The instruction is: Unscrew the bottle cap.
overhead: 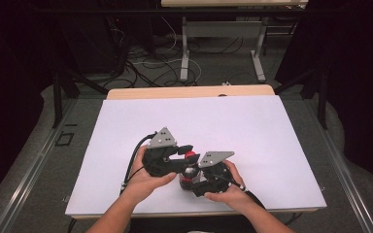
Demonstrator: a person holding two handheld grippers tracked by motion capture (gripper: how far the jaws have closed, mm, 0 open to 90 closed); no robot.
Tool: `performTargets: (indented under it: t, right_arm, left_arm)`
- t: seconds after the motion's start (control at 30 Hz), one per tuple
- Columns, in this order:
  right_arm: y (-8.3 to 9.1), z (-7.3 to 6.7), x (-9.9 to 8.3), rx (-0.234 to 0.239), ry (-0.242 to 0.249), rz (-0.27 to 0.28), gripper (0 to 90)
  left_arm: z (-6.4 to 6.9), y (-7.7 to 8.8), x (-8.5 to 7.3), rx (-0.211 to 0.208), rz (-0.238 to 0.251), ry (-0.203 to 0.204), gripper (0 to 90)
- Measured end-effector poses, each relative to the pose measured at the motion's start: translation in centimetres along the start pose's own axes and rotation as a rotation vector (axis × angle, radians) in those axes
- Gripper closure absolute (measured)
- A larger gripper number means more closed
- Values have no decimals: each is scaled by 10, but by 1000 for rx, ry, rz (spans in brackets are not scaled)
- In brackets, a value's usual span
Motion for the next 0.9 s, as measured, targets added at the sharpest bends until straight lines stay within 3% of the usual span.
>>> performTargets:
  t: [0.1,0.2,0.33,0.47,0.6,0.7,0.77,0.9]
  right_arm:
    - [-1,3,-1,-46,-11,4,291]
    - [0,4,-2,-80,-4,-15,291]
    - [-1,6,-3,-81,-14,-5,291]
    - [1,6,-2,-74,-7,-9,291]
    - [1,7,-2,-63,-7,6,291]
    - [3,2,0,-14,8,12,291]
    - [3,2,1,-10,19,22,291]
    - [3,-4,3,33,33,27,291]
  left_arm:
    - [4,-3,0,89,31,47,616]
    - [8,-6,0,147,40,73,616]
    - [12,-9,0,169,44,75,613]
    - [11,-6,3,126,49,99,548]
    - [7,5,9,59,50,90,471]
    - [2,14,9,-24,16,63,454]
    - [-1,18,8,-76,5,32,454]
    - [-6,21,4,-144,-28,-16,459]
Point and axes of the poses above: each handheld gripper's, and its own axes: y roughly backward along the jaws, x roughly out of its top, z roughly to its right, the point moved 5 cm from there along -y, roughly forward along the jaws, and after that the axes turned 11 degrees about y, right-handed, at the moved point
